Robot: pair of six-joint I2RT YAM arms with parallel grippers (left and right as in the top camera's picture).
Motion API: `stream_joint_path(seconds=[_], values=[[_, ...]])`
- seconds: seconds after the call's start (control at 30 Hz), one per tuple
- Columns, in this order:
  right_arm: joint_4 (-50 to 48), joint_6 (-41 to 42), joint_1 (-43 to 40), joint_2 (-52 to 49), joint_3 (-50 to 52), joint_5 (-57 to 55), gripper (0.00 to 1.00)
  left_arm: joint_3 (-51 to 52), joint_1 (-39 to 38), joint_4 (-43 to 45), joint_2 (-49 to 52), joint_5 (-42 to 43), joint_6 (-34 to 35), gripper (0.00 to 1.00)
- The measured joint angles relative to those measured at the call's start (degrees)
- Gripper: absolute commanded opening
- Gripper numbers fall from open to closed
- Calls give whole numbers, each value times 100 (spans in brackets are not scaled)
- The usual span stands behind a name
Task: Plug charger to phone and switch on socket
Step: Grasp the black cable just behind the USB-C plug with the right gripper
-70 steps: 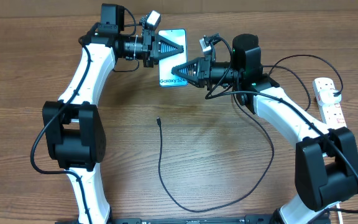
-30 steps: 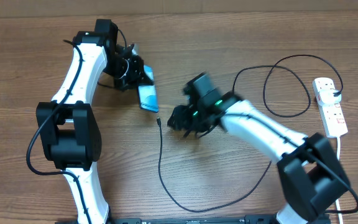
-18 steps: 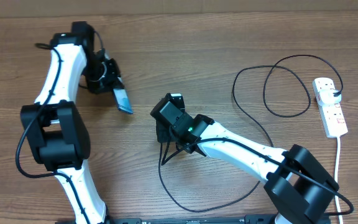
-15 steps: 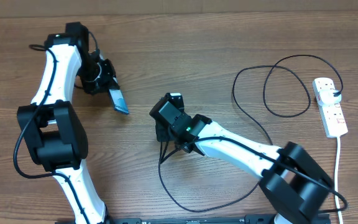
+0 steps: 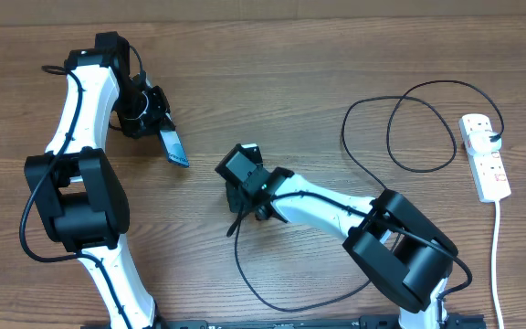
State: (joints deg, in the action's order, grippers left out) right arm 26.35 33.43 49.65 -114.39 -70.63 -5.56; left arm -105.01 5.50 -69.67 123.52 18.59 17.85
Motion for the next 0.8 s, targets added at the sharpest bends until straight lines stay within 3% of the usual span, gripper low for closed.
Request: stream_joint_path(seconds=[0.27, 0.5, 0.8], values=[[2131, -804, -1023, -157, -1370, 310, 4, 0, 0, 13, 0, 0, -2, 4], [2317, -1119, -1755, -157, -1530, 1016, 4, 0, 0, 90, 0, 2, 0, 4], [1867, -1082, -1405, -157, -1440, 1211, 4, 0, 0, 87, 0, 0, 0, 4]])
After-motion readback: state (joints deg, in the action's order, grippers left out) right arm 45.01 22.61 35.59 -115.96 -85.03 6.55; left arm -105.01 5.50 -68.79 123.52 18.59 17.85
